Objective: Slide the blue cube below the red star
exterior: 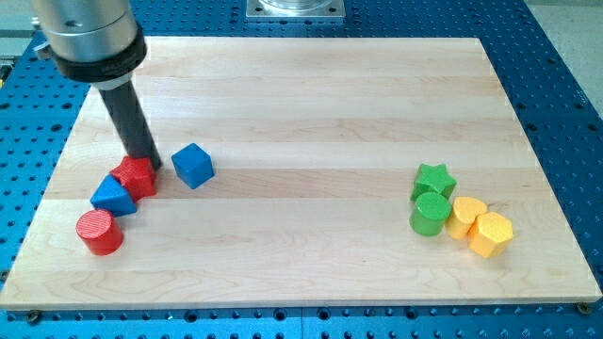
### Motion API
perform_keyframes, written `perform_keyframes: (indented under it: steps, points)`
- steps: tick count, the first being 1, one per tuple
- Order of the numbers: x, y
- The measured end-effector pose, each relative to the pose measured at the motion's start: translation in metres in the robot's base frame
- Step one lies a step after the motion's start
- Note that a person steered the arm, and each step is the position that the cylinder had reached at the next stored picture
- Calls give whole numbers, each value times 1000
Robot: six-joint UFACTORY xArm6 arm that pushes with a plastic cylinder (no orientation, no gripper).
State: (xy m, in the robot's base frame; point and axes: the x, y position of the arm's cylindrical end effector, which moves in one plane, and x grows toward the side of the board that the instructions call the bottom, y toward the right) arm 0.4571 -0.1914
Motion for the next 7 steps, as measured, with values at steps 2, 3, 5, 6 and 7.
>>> perform_keyframes:
  steps: [2, 3, 5, 6, 7]
  points:
    - [22, -2]
    - [33, -11]
    - [44, 38]
    - [46, 105]
    - [-10, 151]
